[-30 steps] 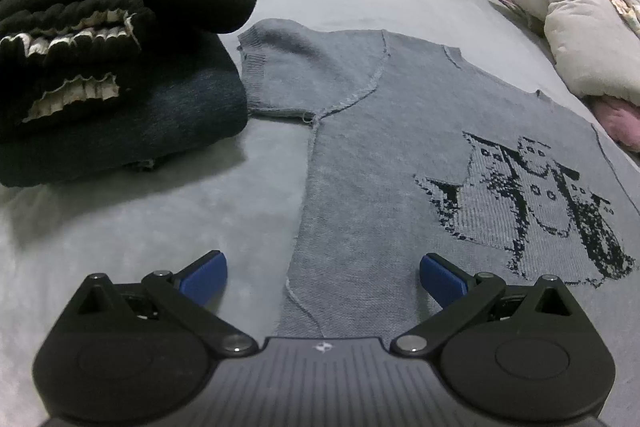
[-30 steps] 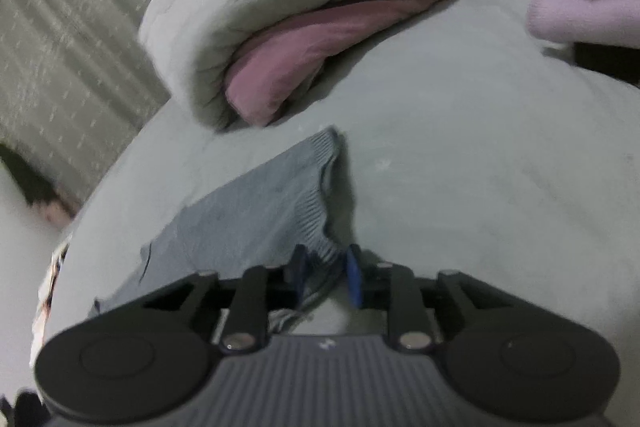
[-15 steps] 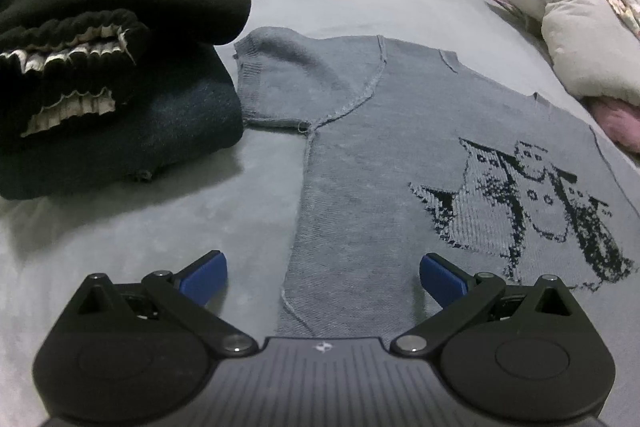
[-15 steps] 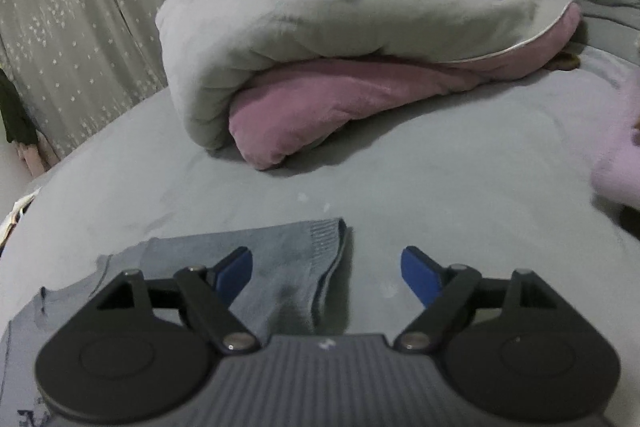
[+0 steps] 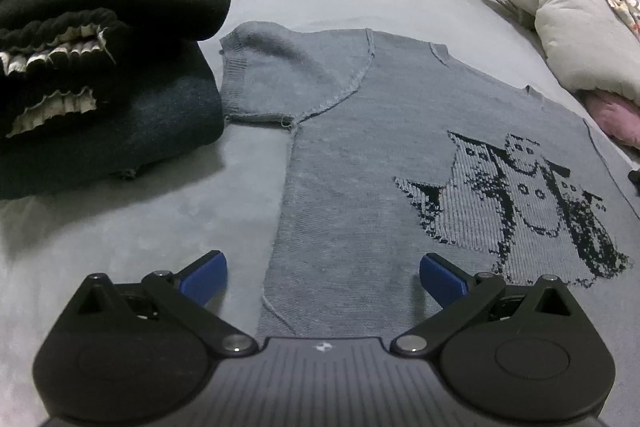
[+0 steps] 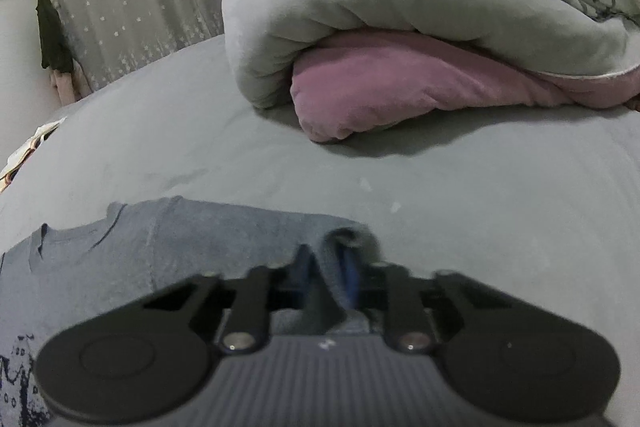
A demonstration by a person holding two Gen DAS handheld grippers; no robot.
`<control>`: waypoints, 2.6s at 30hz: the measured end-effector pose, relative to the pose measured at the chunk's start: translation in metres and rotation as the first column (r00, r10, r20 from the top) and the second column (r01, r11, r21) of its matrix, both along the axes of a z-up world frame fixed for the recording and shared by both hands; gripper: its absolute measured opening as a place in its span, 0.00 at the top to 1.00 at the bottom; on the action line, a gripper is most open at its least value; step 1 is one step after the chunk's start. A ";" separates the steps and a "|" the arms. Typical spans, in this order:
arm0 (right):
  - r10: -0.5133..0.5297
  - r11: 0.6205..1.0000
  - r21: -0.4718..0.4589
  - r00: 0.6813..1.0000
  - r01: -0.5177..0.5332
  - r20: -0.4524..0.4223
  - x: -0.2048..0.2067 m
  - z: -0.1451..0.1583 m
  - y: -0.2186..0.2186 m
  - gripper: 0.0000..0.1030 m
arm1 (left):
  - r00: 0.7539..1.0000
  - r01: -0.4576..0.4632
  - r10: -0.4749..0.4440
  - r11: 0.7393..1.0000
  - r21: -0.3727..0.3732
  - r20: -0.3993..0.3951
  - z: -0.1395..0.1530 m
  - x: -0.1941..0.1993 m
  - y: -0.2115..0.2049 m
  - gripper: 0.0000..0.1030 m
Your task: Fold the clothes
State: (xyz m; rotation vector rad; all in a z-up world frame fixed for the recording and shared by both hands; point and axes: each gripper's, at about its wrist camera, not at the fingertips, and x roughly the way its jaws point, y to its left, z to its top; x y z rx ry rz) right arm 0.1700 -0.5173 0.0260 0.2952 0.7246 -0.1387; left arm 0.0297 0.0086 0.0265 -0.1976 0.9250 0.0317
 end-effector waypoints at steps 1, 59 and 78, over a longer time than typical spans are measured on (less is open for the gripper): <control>0.006 1.000 -0.013 1.000 -0.006 0.007 -0.002 0.002 0.003 0.93 | 1.000 -0.001 0.001 1.000 -0.001 0.000 0.000 0.000 0.000 0.00; 0.518 0.665 -0.609 0.855 -0.431 -0.040 -0.094 0.015 0.249 0.93 | 0.999 0.037 -0.037 0.999 -0.026 -0.024 0.004 -0.006 0.004 0.00; 0.650 0.585 -0.578 0.755 -0.568 -0.084 -0.113 0.012 0.266 0.80 | 0.998 0.038 -0.040 0.998 -0.044 -0.041 0.002 -0.005 0.003 0.00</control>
